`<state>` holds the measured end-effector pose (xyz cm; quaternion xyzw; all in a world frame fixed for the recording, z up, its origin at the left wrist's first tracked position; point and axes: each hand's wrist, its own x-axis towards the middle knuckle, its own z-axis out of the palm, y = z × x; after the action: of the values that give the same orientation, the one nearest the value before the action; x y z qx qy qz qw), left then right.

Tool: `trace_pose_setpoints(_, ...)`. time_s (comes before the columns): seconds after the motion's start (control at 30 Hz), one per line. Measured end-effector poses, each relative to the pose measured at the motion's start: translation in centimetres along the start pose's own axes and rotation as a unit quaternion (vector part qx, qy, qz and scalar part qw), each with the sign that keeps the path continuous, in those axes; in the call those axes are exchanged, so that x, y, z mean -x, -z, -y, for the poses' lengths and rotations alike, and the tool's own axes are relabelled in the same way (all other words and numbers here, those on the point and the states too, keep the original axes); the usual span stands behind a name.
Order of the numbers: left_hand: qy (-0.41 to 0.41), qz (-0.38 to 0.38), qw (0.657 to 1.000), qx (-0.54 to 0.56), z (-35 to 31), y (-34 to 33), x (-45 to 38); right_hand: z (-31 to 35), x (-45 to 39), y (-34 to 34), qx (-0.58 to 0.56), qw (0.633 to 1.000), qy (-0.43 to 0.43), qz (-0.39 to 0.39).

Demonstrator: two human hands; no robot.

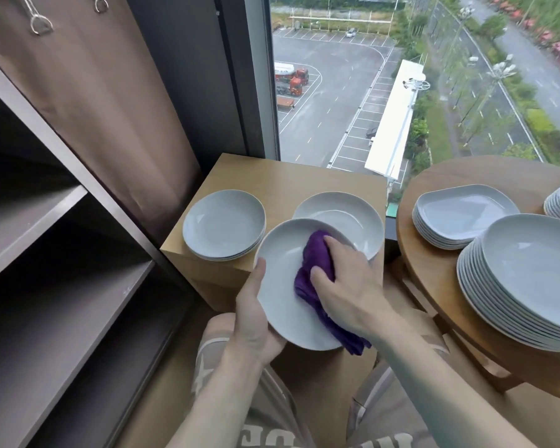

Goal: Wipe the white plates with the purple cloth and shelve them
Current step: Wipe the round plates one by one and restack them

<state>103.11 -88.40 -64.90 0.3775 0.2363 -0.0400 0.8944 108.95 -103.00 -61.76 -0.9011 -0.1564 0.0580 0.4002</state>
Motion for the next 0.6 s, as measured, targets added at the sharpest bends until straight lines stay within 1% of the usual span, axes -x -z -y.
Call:
trace_pose_setpoints(0.07, -0.013, -0.005, 1.0, -0.001, -0.1, 0.1, 0.4, -0.3, 0.1, -0.5, 0.065, 0.993, 0.017, 0.098)
trace_pose_setpoints(0.1, -0.019, -0.007, 1.0, 0.003, -0.4, 0.3, 0.5, -0.5, 0.2, -0.4, 0.071, 0.988, 0.012, 0.137)
trace_pose_setpoints(0.13, -0.02, -0.007, 1.0, 0.009, -0.5, 0.6, 0.6, -0.9, 0.1, -0.3, 0.07, 0.985, 0.011, 0.158)
trace_pose_setpoints(0.2, -0.013, -0.001, 1.0, 0.014, -0.7, 1.2, 0.8, -1.6, 0.1, -0.3, 0.07, 0.982, 0.024, 0.172)
trace_pose_setpoints(0.33, -0.011, 0.007, 1.0, -0.001, -0.7, 1.2, 0.8, -1.2, 0.2, -1.2, 0.059, 0.988, 0.048, 0.137)
trace_pose_setpoints(0.4, -0.005, 0.001, 1.0, -0.003, -0.8, 0.7, 0.7, -0.1, 0.4, -1.6, 0.053, 0.987, 0.068, 0.138)
trace_pose_setpoints(0.5, 0.0, -0.013, 0.999, 0.045, -0.7, 0.6, 0.4, 1.7, 1.1, -2.4, 0.075, 0.976, 0.124, 0.161)
trace_pose_setpoints(0.6, -0.011, -0.028, 0.997, 0.072, -1.0, 1.2, 0.1, 2.7, 1.7, -2.6, 0.097, 0.96, 0.156, 0.212)
